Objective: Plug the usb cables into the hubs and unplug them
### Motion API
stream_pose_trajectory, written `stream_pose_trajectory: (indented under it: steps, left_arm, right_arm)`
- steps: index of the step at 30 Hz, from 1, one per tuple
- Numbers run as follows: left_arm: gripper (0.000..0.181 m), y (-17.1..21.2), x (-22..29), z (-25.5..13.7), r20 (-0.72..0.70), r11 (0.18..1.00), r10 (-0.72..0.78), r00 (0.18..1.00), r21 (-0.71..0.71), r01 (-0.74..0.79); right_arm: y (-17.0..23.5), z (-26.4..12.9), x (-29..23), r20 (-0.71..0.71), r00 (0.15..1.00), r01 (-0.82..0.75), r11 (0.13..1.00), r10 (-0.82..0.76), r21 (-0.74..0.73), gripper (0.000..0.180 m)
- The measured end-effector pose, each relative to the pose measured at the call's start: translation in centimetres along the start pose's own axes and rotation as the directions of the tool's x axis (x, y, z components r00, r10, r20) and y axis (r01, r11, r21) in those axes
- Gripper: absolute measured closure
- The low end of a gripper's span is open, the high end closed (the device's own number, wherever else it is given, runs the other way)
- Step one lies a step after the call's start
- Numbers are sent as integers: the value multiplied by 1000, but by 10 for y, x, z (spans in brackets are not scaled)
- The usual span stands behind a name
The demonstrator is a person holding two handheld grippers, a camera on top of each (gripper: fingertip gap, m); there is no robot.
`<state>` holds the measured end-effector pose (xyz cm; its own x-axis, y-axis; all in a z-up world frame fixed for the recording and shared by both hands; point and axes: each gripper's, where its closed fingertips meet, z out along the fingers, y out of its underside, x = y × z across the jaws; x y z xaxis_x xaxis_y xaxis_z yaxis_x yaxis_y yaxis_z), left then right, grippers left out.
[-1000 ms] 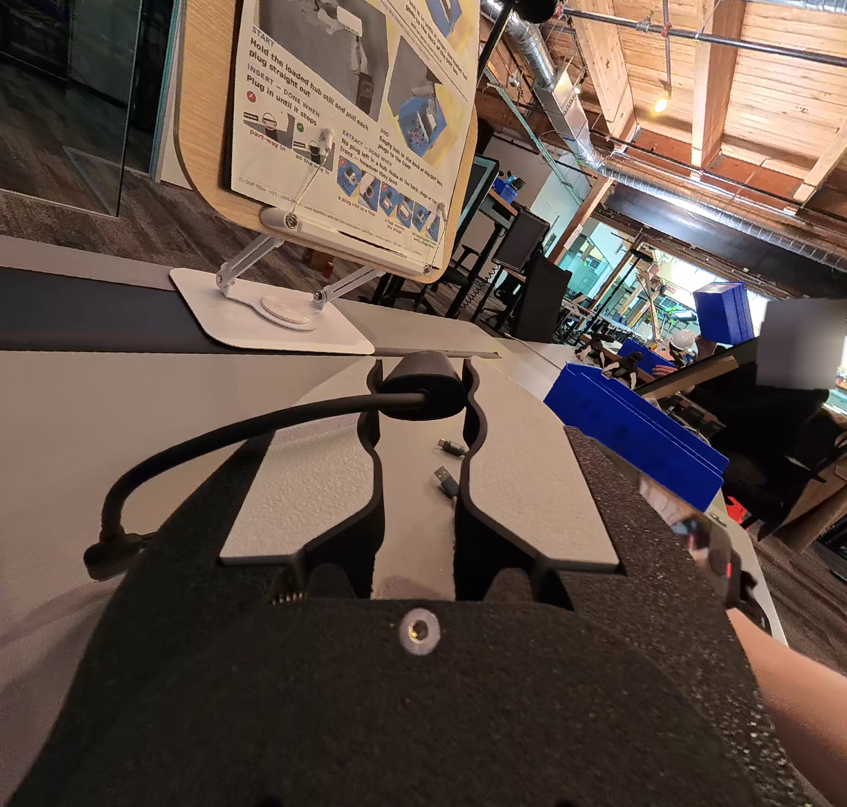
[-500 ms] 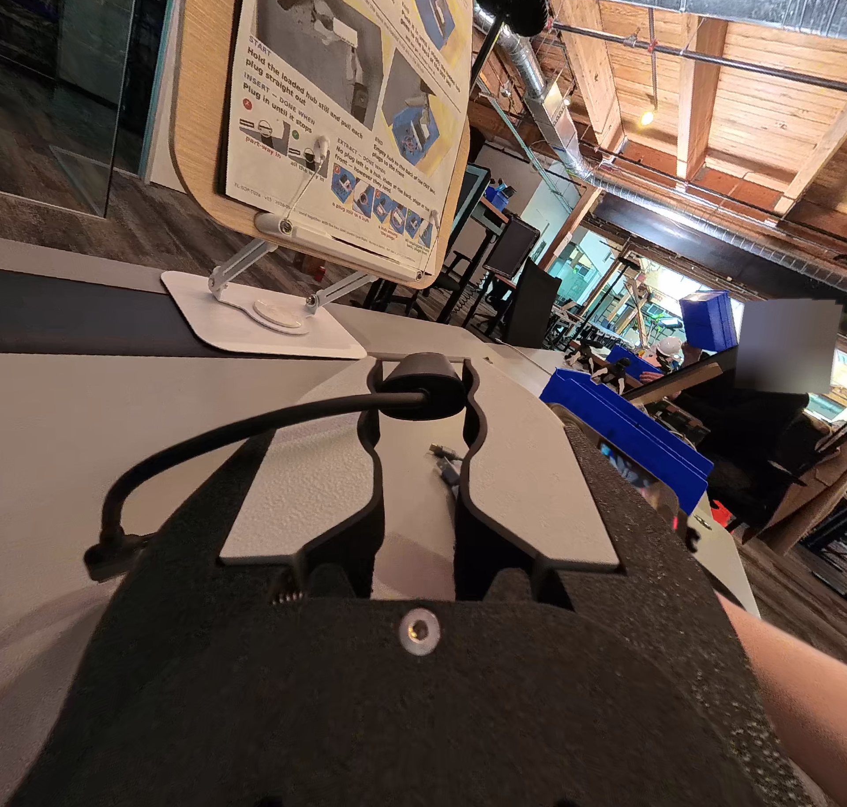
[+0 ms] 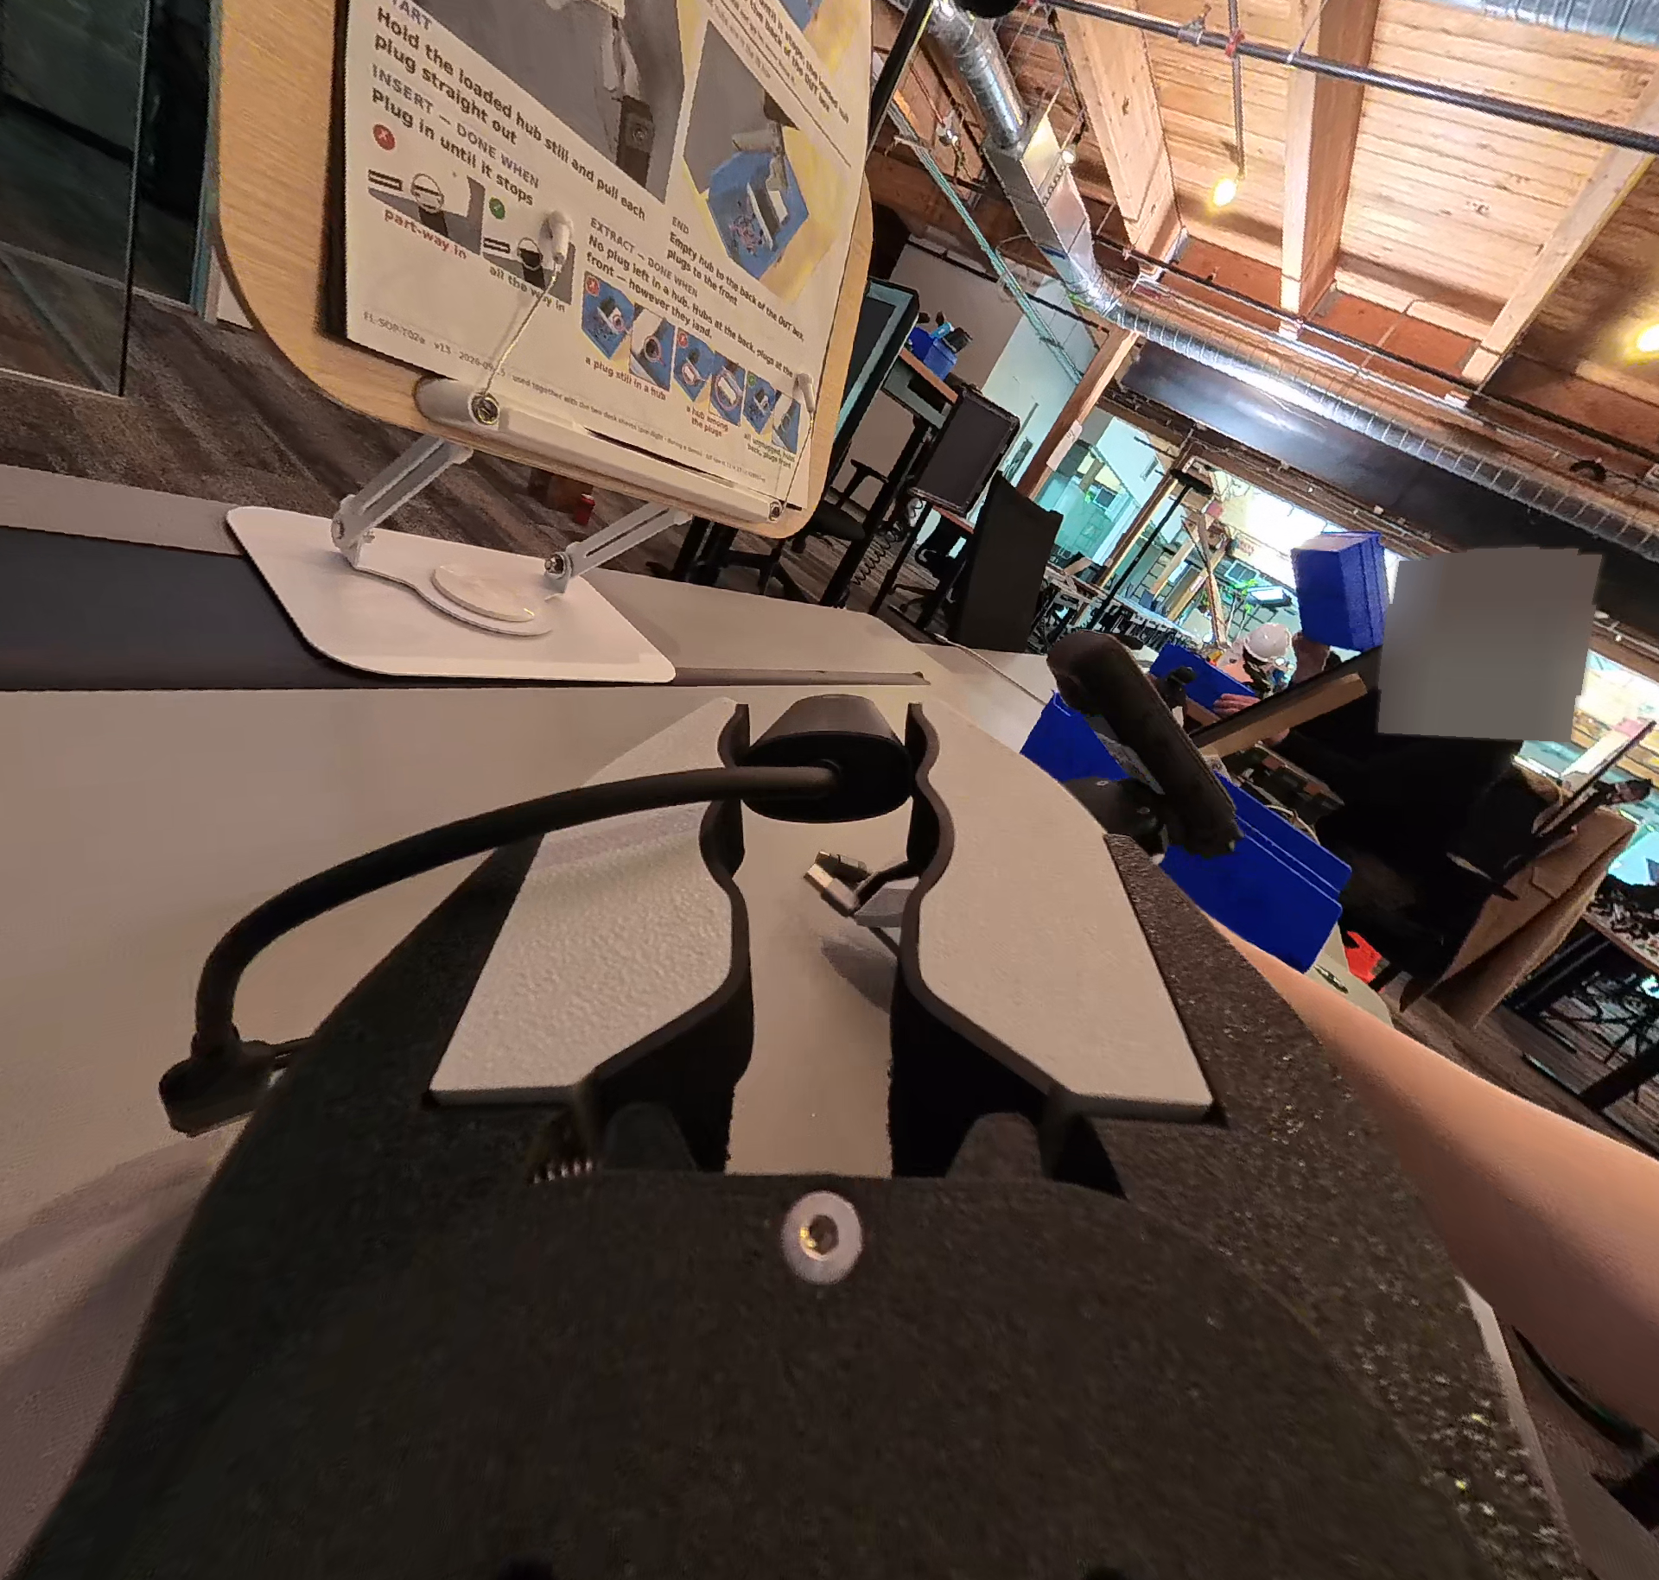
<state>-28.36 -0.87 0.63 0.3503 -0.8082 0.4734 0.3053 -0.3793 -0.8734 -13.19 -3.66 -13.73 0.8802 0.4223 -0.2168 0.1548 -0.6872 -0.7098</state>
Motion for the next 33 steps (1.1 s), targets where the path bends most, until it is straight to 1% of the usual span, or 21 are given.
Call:
stream_pose_trajectory:
  steps: [2,4,6,10,11,13,15,17,19,20,21,23,25,27,29,31,33]
  left_arm:
    - [148,-1,-1,-1,2,1000,-4,1000,5,4]
    - [148,-2,-2,-2,3,1000,-7,1000,8,7]
    - [148,-2,-3,-3,5,1000,-10,1000,10,10]
    - [148,-2,-4,-2,5,1000,-13,1000,8,13]
    - [148,-1,-4,-2,5,1000,-12,1000,5,12]
    - [148,-1,-3,-1,5,1000,-10,1000,3,10]
    - [148,0,-3,-1,4,1000,-9,1000,0,9]
    - [148,0,-3,-1,1,1000,-12,1000,1,12]
    - [148,0,-3,-1,-1,1000,-15,1000,2,15]
    - [148,-1,-3,-2,-1,1000,-17,1000,3,17]
    - [148,-1,-3,-2,-2,1000,-20,1000,5,20]
    - [148,-2,-3,-2,-4,1000,-24,1000,9,24]
    - [148,-3,-3,-3,-4,1000,-23,1000,11,23]
    - [148,-4,-3,-3,-4,1000,-22,1000,13,22]
    - [148,-4,-2,-3,-4,1000,-20,1000,12,21]
    - [148,-4,-2,-3,-4,1000,-21,1000,15,21]
    - [148,-5,-2,-4,-4,1000,-20,1000,16,20]
  right_arm:
    - [6,6,-3,17,999,50,998,-50,-42,168]
    - [13,12,-15,83,991,110,991,-103,-81,167]
    - [14,15,-19,82,988,142,984,-134,-109,167]
    - [12,17,-15,-69,972,209,962,-224,-173,166]
    - [12,18,-15,-105,967,209,960,-231,-188,159]
    - [9,20,-14,-174,964,168,967,-202,-193,153]
    - [4,20,-13,-240,954,138,973,-181,-183,155]
    - [3,17,-7,-338,915,157,966,-221,-207,157]
    - [-4,9,-4,-428,855,220,952,-294,-214,157]
    - [-10,2,-3,-472,823,248,947,-318,-204,158]
    - [-16,-4,-6,-487,812,265,946,-322,-184,161]
    - [-19,-11,-18,-446,848,246,958,-285,-144,165]
    - [-17,-12,-25,-420,869,216,965,-259,-149,166]
    - [-9,-8,-23,-429,861,205,959,-272,-197,166]
    - [0,-4,-14,-470,836,180,950,-285,-256,164]
    - [8,2,-12,-467,845,139,951,-260,-277,164]
    - [12,5,-10,-487,831,134,947,-267,-291,163]
